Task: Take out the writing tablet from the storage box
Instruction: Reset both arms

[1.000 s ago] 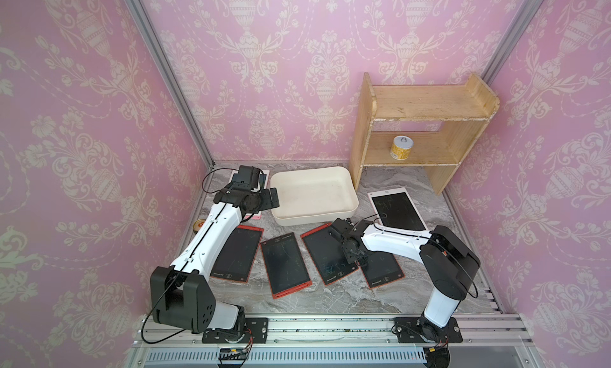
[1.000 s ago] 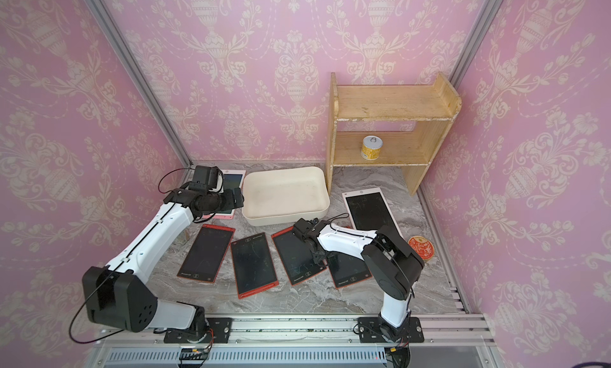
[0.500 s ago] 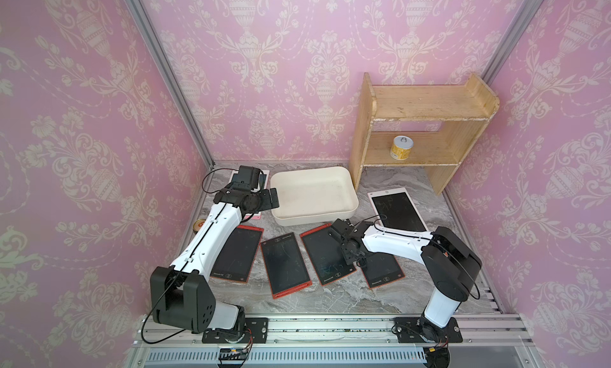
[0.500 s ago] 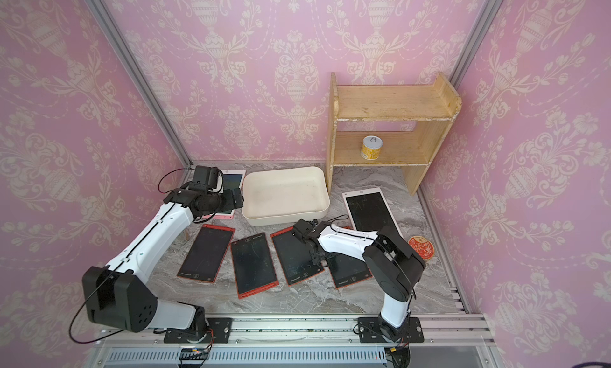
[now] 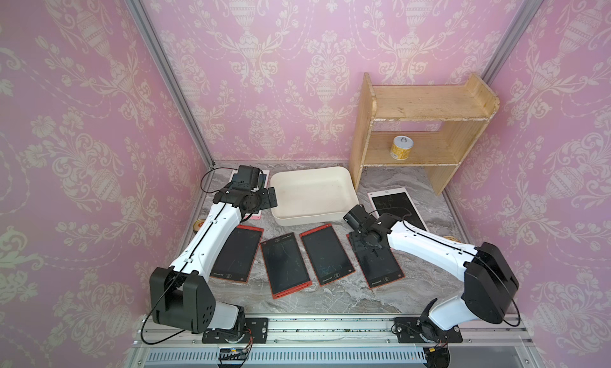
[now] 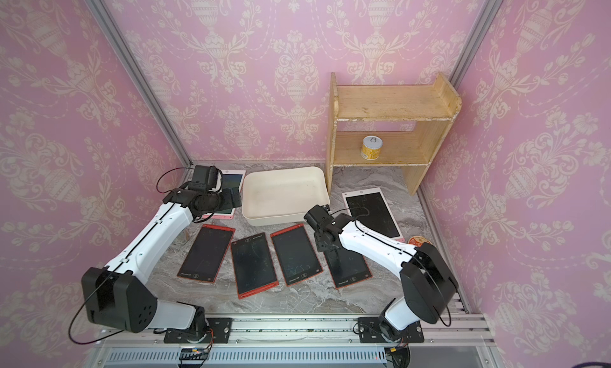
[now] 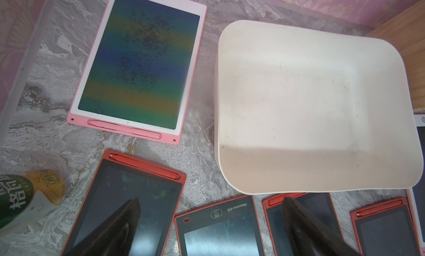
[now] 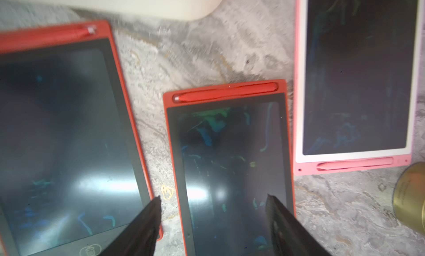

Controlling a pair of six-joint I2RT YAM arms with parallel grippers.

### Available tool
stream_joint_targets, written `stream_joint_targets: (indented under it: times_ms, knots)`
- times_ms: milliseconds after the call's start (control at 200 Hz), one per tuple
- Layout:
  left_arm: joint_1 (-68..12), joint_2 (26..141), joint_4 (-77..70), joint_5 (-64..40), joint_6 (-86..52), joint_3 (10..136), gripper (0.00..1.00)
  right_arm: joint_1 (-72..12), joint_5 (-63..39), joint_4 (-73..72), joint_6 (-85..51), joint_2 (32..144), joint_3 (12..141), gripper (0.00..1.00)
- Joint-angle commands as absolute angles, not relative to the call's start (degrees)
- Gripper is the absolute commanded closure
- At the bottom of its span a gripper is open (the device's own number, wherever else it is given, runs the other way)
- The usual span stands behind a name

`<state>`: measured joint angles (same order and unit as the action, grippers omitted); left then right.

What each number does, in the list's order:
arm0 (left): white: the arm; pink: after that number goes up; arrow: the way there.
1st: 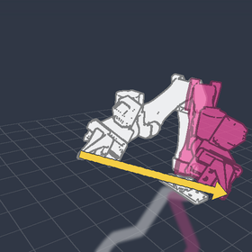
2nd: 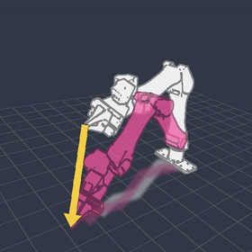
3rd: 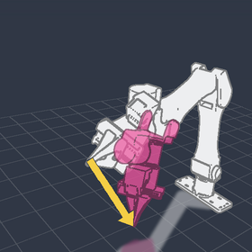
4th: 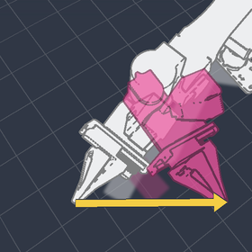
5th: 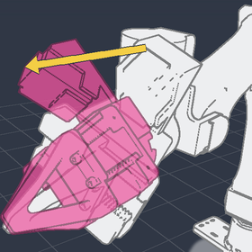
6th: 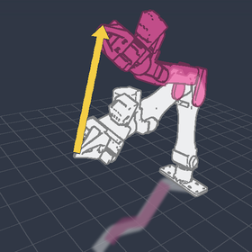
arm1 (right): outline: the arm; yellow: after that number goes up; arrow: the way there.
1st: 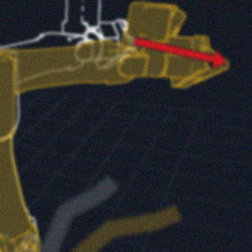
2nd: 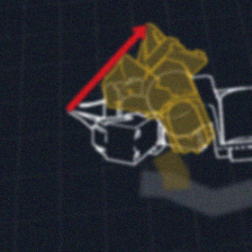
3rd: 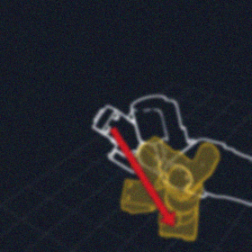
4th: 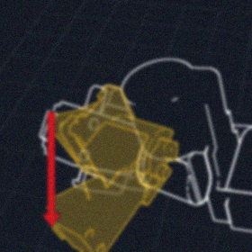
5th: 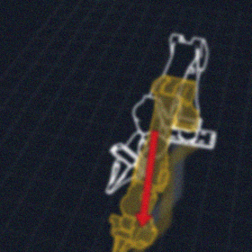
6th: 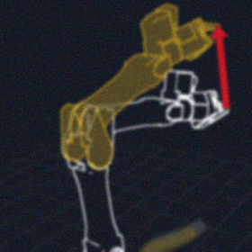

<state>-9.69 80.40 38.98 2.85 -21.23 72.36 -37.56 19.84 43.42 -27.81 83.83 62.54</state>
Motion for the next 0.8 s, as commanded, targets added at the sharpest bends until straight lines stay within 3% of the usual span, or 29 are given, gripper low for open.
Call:
stream_joint_targets:
  times_ms: [0, 45, 260, 470, 671, 796]
  knots:
    - [-8.82, 75.50, 31.84, 5.94, -17.66, 69.12, 0.01, -32.15, 20.18, 45.55, -24.93, 79.01, 65.33, 0.10]
    - [-8.74, 74.18, 28.16, 5.86, -16.03, 66.72, 0.01, -29.61, 20.11, 45.09, -23.88, 77.62, 65.74, 0.00]
    - [-8.70, 68.17, 8.36, 10.43, -11.24, 53.54, 0.01, -18.66, 18.72, 39.95, -21.64, 73.38, 66.53, 0.00]
    - [-7.67, 64.02, -9.86, 13.55, -6.88, 39.26, 0.01, -13.70, 23.58, 33.52, -18.75, 71.83, 64.46, 0.00]
    - [-7.56, 66.66, -29.40, 12.86, -0.25, 27.44, 0.01, -8.92, 20.53, 25.40, -17.57, 71.80, 60.43, 0.00]
    - [-7.56, 70.03, -32.50, 14.83, 1.36, 25.26, 0.01, -7.25, 19.75, 20.52, -16.19, 72.57, 57.94, 0.00]
